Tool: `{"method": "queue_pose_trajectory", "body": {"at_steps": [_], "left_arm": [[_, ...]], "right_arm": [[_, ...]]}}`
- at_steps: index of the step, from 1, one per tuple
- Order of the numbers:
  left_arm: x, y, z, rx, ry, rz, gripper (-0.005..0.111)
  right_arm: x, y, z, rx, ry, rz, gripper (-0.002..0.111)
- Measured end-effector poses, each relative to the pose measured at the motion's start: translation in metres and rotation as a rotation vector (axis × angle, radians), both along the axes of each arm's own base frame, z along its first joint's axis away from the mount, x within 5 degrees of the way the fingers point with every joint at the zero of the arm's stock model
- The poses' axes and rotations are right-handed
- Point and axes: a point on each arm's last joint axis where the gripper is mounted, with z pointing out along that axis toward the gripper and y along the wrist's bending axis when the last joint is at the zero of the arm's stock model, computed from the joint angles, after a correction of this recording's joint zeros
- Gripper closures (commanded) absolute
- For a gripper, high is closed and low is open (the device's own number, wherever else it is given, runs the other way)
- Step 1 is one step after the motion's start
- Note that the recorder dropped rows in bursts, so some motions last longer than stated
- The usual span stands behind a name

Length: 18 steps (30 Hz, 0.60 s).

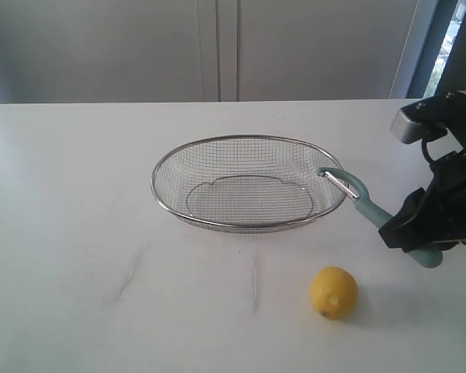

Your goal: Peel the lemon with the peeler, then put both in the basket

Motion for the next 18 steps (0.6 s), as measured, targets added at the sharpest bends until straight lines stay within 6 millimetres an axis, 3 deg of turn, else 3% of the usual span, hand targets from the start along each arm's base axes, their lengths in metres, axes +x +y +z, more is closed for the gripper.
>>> {"method": "queue_pose_trajectory", "body": {"at_steps": [18], "left_arm": [[0.003,0.002,0.011,-0.006,-0.130,0.020,0.106]], "right_arm": [[0.000,0.000,0.000,0.000,0.000,0.000,0.108]]}}
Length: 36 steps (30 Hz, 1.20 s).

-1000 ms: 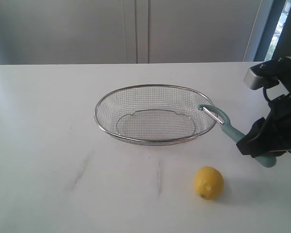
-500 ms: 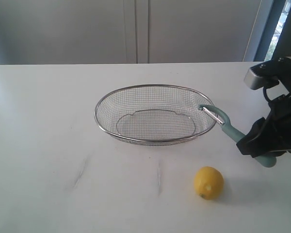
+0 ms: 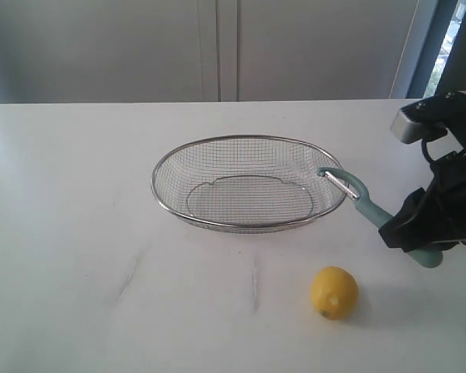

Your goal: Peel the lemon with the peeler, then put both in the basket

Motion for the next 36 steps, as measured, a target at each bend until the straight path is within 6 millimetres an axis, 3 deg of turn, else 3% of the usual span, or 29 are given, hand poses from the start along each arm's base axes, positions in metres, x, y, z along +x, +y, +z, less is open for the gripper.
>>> {"method": "queue_pose_trajectory", "body": {"at_steps": [12,15,21,26,30,32,36], "left_arm": [[0.001,0.006,0.031,-0.245,-0.334,0.066,0.106],[0.000,0.007,0.038,-0.403,-0.396,0.072,0.106],[-0.005,0.011,0.053,-0.918,-0.536,0.023,0.106],[-0.009,0.014,0.065,-1.111,-0.608,-0.014,0.107],[-0.011,0.010,0.096,-1.114,-0.542,-0.031,0.107],[-0.009,0.005,0.118,-0.965,-0.433,-0.016,0.107],[-0.004,0.007,0.131,-0.659,-0.217,0.112,0.107]], "right_arm": [[0.000,0.000,0.000,0.000,0.000,0.000,0.108],[0.000,0.000,0.000,0.000,0.000,0.000,0.108],[0.000,0.000,0.000,0.000,-0.002,-0.001,0.108],[0.001,0.000,0.000,0.000,-0.005,-0.003,0.108],[0.001,0.000,0.000,-0.001,-0.007,-0.003,0.108],[0.001,0.000,0.000,-0.001,-0.010,-0.005,0.108],[0.001,0.000,0.000,-0.001,-0.010,-0.005,0.108]]}}
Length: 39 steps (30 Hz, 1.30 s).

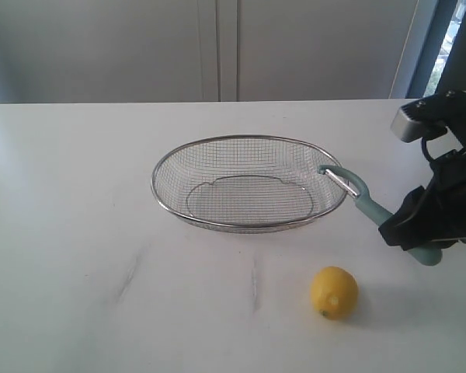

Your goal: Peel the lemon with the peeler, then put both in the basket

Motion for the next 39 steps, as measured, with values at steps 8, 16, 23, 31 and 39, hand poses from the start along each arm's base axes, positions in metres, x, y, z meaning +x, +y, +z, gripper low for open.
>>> {"method": "queue_pose_trajectory", "body": {"at_steps": [8,16,23,31,39], "left_arm": [[0.020,-0.014,-0.031,0.546,0.496,-0.273,0.107],[0.027,-0.044,-0.046,0.610,0.599,-0.672,0.107],[0.035,-0.061,-0.048,0.612,0.553,-0.864,0.107],[0.052,-0.072,-0.057,0.598,0.618,-0.990,0.107],[0.069,-0.086,-0.043,0.550,0.577,-1.101,0.107]], "right_arm": [[0.000,0.000,0.000,0.000,-0.002,-0.001,0.108],[0.000,0.000,0.000,0.000,-0.002,-0.001,0.108],[0.000,0.000,0.000,0.000,-0.002,-0.001,0.108],[0.000,0.000,0.000,0.000,-0.002,-0.001,0.108],[0.000,0.000,0.000,0.000,-0.002,-0.001,0.108]]}}
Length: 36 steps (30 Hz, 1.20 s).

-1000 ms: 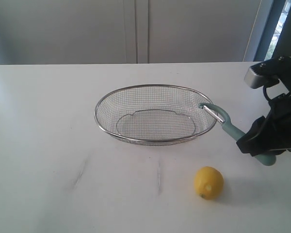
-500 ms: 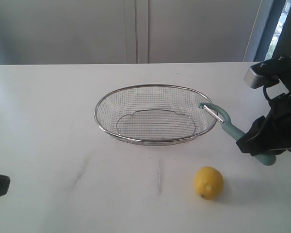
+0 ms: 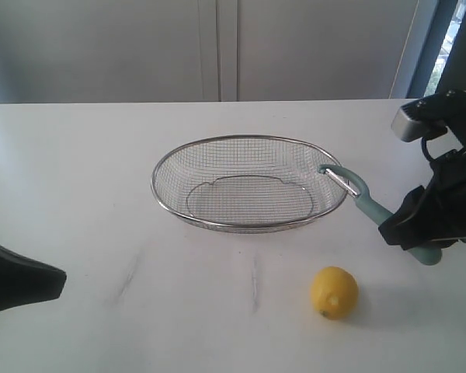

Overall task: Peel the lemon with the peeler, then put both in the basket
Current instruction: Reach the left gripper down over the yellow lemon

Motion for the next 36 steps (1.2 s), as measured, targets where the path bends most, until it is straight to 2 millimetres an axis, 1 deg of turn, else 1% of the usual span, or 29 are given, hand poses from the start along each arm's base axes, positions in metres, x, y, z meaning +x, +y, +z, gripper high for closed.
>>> {"method": "queue_pose_trajectory", "body": {"at_steps": [4,6,9,15,19,21,23,27,33,36], "left_arm": [[0.006,-0.009,0.001,-0.048,0.002,-0.046,0.107],[0.009,-0.017,-0.001,-0.051,0.004,-0.074,0.107],[0.013,-0.034,-0.002,-0.042,0.004,-0.133,0.107],[0.025,-0.085,0.002,-0.033,0.008,-0.238,0.107],[0.028,-0.124,0.006,-0.033,0.021,-0.331,0.107],[0.029,-0.143,0.005,-0.029,0.044,-0.377,0.107],[0.026,-0.158,0.006,-0.027,0.050,-0.424,0.107],[0.018,-0.182,0.007,-0.030,0.030,-0.478,0.107],[0.011,-0.204,0.010,-0.051,0.045,-0.479,0.107],[0.008,-0.214,0.015,-0.050,0.043,-0.494,0.107]], "right_arm": [[0.000,0.000,0.000,0.000,0.000,0.000,0.108],[0.000,0.000,0.000,0.000,0.000,0.000,0.108],[0.000,0.000,0.000,0.000,0.000,0.000,0.108],[0.000,0.000,0.000,0.000,0.000,0.000,0.108],[0.000,0.000,0.000,0.000,0.000,0.000,0.108],[0.000,0.000,0.000,0.000,0.000,0.000,0.108],[0.000,0.000,0.000,0.000,0.000,0.000,0.108],[0.000,0.000,0.000,0.000,0.000,0.000,0.108],[0.000,0.000,0.000,0.000,0.000,0.000,0.108],[0.001,0.000,0.000,-0.001,-0.011,-0.005,0.108]]}}
